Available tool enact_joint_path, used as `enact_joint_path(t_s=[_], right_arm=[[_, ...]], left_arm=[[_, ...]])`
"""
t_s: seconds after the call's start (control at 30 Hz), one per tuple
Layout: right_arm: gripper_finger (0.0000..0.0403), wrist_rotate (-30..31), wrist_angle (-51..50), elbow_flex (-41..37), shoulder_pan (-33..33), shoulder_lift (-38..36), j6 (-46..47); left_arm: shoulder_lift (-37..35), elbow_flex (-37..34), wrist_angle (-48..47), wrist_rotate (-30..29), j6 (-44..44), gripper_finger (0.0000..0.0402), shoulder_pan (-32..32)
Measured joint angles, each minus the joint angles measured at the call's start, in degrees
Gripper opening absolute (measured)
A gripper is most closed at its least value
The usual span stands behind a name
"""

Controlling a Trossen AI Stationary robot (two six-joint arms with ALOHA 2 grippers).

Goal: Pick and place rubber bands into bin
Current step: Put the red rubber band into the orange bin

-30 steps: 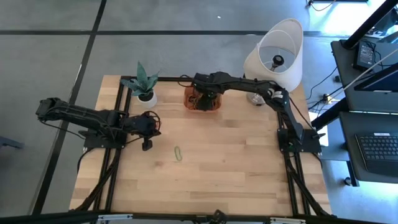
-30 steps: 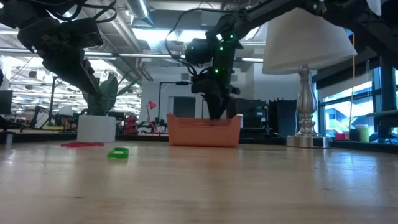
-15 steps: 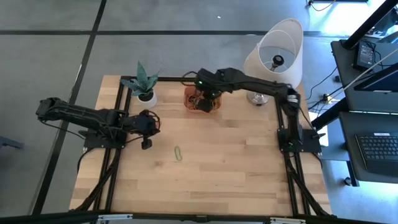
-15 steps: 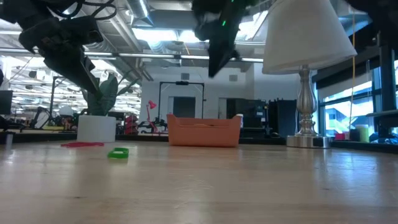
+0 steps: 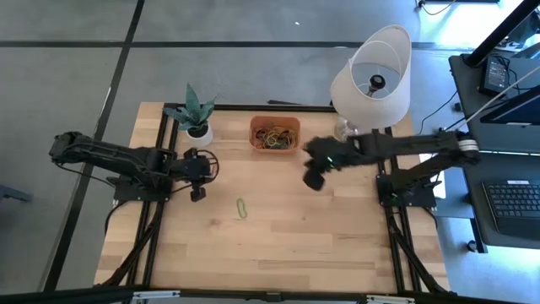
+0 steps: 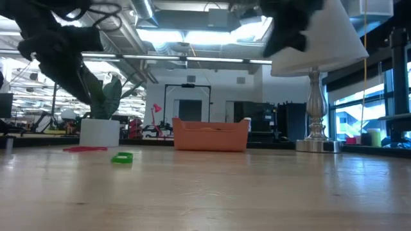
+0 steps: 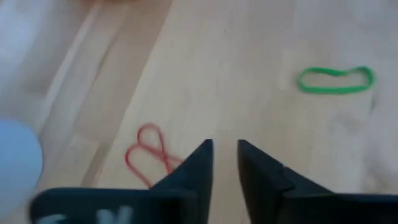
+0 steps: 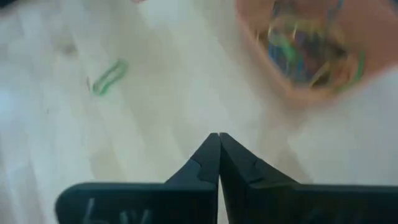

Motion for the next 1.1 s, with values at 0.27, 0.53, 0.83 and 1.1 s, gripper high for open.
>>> enact_joint_path(t_s=[0.27, 0.53, 0.83, 1.1], right_arm=[[0.0005, 1.3, 0.3, -16.3, 9.2, -13.0, 13.0], [0.0003, 1.4, 0.9, -24.5, 13.4, -20.9, 15.9], [0.0010, 1.4, -0.2, -25.6, 14.1, -25.6, 8.0], [0.0011, 1.6, 0.5, -30.0, 15.5, -32.8, -1.1]], left_arm=[[7.8, 0.0, -1.1, -3.3, -11.9, 0.0168, 4.5], [19.9, 0.0, -0.7, -3.7, -25.4, 0.0186, 9.4], [32.0, 0.5, 7.0, 1.0, -27.1, 0.0171, 11.1], [33.1, 3.6, 4.8, -0.2, -30.9, 0.0055, 10.7]])
